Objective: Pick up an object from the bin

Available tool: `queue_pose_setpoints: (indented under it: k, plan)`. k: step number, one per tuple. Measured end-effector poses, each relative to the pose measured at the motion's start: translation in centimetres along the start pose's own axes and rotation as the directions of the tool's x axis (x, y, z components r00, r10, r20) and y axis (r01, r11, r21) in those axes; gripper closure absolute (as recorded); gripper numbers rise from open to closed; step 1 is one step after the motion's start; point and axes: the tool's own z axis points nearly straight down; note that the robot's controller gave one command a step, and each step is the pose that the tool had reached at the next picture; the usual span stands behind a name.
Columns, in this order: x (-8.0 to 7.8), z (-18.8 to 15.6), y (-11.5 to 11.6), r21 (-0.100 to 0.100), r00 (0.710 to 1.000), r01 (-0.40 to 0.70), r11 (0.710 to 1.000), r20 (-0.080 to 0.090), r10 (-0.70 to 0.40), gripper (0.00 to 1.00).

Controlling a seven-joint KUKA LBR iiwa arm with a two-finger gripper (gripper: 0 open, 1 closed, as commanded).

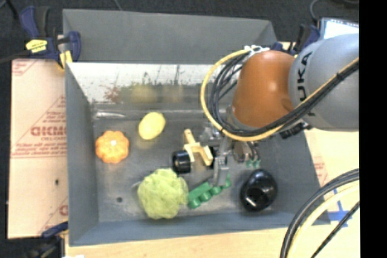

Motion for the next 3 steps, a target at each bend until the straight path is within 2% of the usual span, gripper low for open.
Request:
queue_pose_setpoints:
  k: [1, 2, 3]
  plan:
    - [-0.2, -0.5, 0.0, 0.000, 1.000, 0.000, 1.000, 0.008, 0.000, 0.00]
    - [-6.2, 2.7, 0.0, 0.001, 0.999, 0.047, 0.999, 0.007, -0.047, 0.00]
    - [-7.7, 3.5, 0.1, 0.002, 0.998, 0.060, 0.998, 0.008, -0.060, 0.00]
